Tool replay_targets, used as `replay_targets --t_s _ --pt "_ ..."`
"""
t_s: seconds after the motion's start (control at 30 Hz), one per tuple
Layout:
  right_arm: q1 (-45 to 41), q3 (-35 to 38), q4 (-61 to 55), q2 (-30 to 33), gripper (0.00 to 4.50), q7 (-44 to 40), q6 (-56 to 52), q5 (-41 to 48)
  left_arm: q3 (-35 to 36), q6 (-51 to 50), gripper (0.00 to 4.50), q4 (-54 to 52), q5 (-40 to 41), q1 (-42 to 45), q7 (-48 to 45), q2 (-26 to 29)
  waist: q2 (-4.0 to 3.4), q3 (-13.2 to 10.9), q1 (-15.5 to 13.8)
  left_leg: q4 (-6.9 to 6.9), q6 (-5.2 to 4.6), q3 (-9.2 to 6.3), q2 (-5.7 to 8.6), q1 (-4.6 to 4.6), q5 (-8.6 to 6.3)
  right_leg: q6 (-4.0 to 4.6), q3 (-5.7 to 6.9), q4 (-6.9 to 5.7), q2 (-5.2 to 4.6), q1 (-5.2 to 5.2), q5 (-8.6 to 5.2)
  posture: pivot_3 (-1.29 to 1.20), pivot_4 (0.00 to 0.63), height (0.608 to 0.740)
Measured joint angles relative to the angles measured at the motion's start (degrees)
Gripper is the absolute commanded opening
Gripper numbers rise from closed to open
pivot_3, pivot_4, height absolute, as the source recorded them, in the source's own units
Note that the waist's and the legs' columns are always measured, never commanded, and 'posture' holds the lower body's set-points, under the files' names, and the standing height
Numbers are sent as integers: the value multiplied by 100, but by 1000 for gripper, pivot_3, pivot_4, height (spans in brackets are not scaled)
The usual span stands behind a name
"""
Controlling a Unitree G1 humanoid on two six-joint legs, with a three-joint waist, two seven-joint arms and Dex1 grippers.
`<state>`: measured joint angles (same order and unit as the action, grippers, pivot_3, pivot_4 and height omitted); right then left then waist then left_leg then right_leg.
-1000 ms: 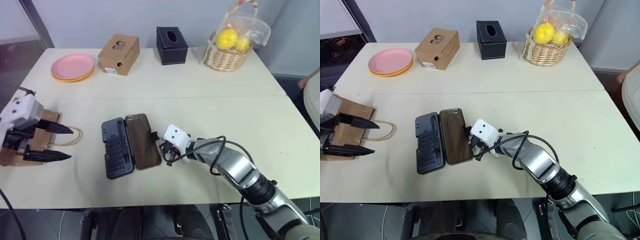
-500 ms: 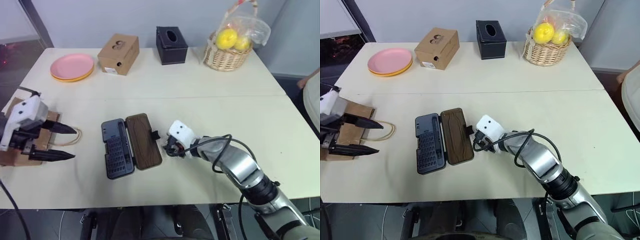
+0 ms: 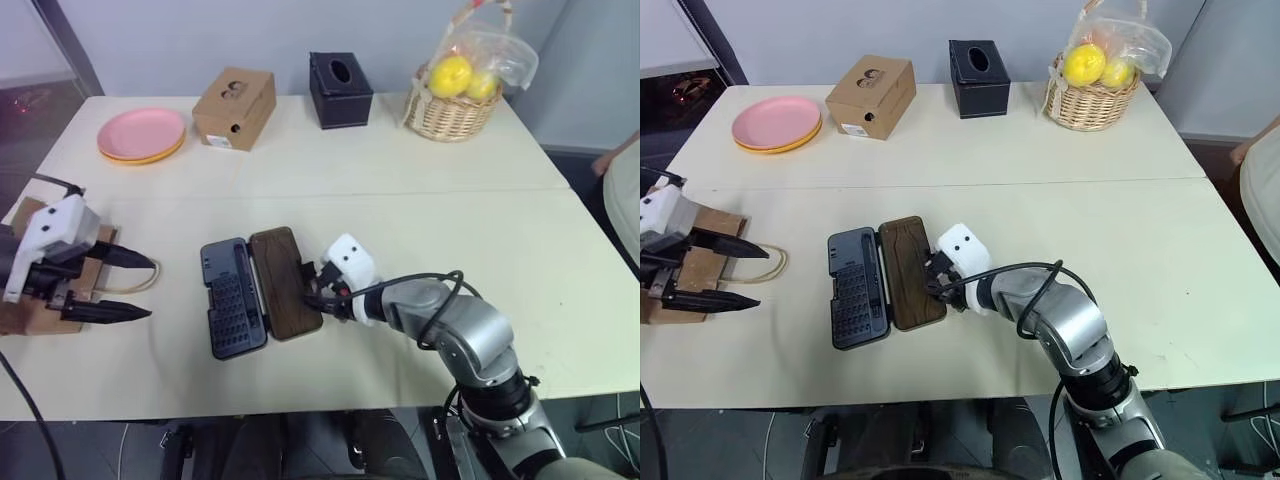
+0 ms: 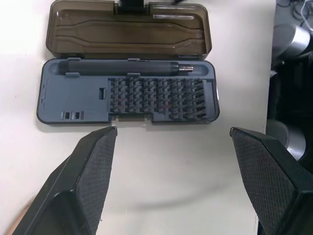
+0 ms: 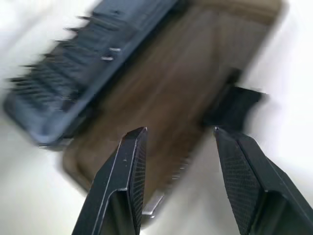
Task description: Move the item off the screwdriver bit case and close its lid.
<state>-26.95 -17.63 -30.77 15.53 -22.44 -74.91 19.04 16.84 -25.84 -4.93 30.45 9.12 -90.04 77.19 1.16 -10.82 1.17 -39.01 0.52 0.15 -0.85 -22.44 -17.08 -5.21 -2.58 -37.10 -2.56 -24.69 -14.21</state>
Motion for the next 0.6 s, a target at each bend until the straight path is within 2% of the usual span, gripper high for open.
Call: replay_targets --t_s 0.23,0.43,0.53,0.6 --pt "195 -519 68 257 2231 251 115 -192 -29 11 3858 32 -3 11 -5 0 0 0 21 1 0 2 0 -1 0 1 0 0 3 -3 -1 0 150 740" --pt "212 -636 143 298 2231 232 295 -202 -29 11 3858 31 -3 12 -7 0 0 0 24 2 0 2 0 -1 0 0 0 0 2 -3 0 0 150 740" --pt "178 -804 273 370 1418 204 585 -283 -29 18 3858 40 -5 14 -11 0 0 0 21 1 0 2 1 -1 0 0 0 0 2 -3 0 0 150 740" --pt "97 -1012 334 537 464 177 878 -481 -40 20 3858 46 -6 44 -12 0 0 0 22 1 0 3 1 0 0 1 0 1 2 -2 0 0 150 740"
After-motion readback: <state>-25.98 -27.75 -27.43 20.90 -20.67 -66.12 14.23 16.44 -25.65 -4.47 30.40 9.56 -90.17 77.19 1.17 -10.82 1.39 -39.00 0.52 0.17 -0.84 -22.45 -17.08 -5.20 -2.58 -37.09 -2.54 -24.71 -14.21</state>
